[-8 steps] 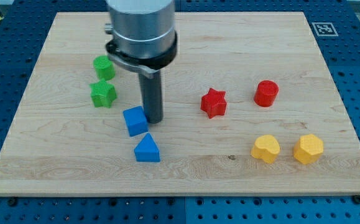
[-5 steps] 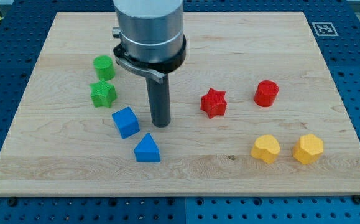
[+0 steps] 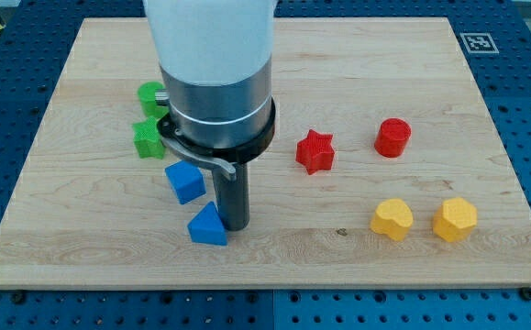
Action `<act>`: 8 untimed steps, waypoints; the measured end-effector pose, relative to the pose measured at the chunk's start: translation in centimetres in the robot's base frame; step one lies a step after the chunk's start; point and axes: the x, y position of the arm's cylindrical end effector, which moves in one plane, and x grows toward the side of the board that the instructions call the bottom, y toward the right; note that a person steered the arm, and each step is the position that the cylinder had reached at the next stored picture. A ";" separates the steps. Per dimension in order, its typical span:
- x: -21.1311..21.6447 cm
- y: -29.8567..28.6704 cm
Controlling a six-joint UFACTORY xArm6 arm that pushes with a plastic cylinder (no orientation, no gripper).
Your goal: Push the blue triangle left a bit
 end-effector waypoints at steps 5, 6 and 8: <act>2.7 0.0; 2.7 -0.9; 2.7 -5.7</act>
